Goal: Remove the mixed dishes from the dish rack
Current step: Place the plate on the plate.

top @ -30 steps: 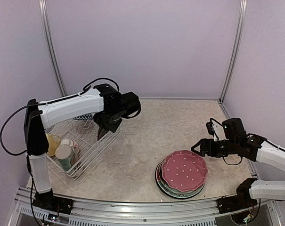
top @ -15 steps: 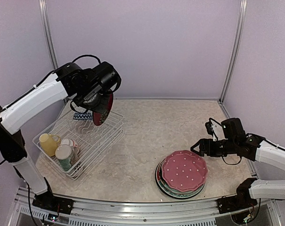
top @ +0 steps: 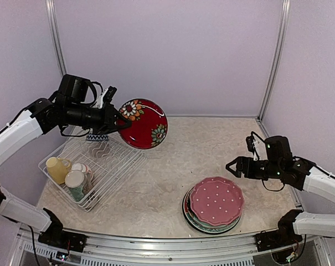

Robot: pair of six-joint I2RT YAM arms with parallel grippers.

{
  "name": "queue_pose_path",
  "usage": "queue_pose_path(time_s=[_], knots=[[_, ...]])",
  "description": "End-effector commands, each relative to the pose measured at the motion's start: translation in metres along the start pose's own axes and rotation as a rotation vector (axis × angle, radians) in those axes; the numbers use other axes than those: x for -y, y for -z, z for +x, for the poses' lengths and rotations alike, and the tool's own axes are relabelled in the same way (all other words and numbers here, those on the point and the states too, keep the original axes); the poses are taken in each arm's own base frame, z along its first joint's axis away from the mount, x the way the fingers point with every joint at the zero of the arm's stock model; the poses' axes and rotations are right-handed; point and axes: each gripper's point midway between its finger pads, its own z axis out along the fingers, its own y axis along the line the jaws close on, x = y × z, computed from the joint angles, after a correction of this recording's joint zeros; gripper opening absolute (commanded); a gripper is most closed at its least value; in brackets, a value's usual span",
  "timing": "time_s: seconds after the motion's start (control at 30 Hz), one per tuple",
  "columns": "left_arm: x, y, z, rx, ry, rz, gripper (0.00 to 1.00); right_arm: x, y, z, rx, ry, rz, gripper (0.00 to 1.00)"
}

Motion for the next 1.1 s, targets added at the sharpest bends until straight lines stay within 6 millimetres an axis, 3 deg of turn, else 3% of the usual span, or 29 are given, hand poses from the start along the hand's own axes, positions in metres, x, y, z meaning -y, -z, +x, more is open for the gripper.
queue_pose_path(time_s=[0.0,0.33,0.47,0.5,0.6,0.73,0.9,1.07], knots=[[0.045,-0.019,0.004,-0.067,-0.021,0.247,0.00,-0.008,0.012,-0.035,0.130,0.004,0.006,0.88],[0.078,-0.108,0.063,-0.337,0.002,0.380,0.00,-0.008,0.024,-0.057,0.261,-0.009,0.013,0.89],[0.079,-0.145,0.086,-0.435,0.035,0.381,0.00,-0.003,0.031,-0.056,0.294,-0.010,0.022,0.91],[0.077,-0.166,0.101,-0.488,0.048,0.357,0.00,-0.001,0.036,-0.057,0.311,-0.003,0.032,0.93],[0.087,-0.183,0.115,-0.549,0.044,0.363,0.00,0.002,0.042,-0.058,0.340,0.008,0.045,0.96],[0.086,-0.216,0.143,-0.633,0.034,0.323,0.00,0.004,0.048,-0.060,0.364,0.025,0.059,0.98],[0.080,-0.239,0.165,-0.695,0.032,0.291,0.00,0.008,0.051,-0.058,0.366,0.031,0.072,0.98],[0.072,-0.247,0.179,-0.723,0.025,0.250,0.00,0.010,0.051,-0.056,0.366,0.035,0.077,0.99]])
